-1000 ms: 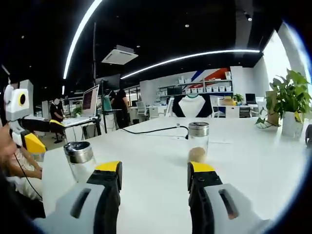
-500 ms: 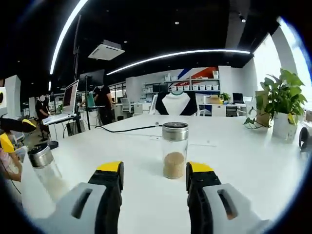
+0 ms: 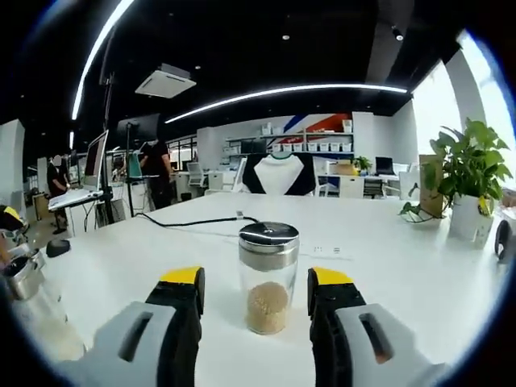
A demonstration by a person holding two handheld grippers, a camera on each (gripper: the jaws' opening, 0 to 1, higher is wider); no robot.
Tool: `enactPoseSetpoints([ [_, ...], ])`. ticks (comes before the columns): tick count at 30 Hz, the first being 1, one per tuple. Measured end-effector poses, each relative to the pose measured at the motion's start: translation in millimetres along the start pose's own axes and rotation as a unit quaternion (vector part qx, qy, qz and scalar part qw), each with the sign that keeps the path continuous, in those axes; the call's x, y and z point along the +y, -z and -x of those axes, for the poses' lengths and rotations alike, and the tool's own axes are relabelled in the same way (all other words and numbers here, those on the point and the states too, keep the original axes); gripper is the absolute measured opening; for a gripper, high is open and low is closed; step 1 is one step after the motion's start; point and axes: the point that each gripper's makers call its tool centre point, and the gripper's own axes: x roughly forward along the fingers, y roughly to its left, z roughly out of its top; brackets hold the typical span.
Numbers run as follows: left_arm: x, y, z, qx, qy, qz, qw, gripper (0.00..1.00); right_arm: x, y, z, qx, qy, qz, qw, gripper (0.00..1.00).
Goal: Rotate the seasoning bottle until the label or dispensing opening points toward the visible target arrow and the bottle remains upright within the marked orientation range
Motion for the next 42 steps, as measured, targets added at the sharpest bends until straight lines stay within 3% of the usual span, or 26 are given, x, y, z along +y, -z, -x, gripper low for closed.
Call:
enactPoseSetpoints([
  [8, 2.5, -0.2, 0.2, 0.003, -0.004, -0.001, 1.0000, 0.67, -10.1, -10.5, -30.4, -0.004, 0.018, 0.013, 0.9997, 0.52],
  [31, 6.1, 3.1, 2.1, 0.013, -0.012, -0.003, 0.9998, 0.66, -8.8, -10.5, -38.0, 0.005, 0.012, 0.018, 0.9997, 0.41],
  [42, 1.6, -4.5, 2.8, 0.008, -0.009, -0.012, 0.9999, 0.66, -6.9, -10.5, -35.4, -0.001, -0.001, 0.034, 0.9994, 0.39],
])
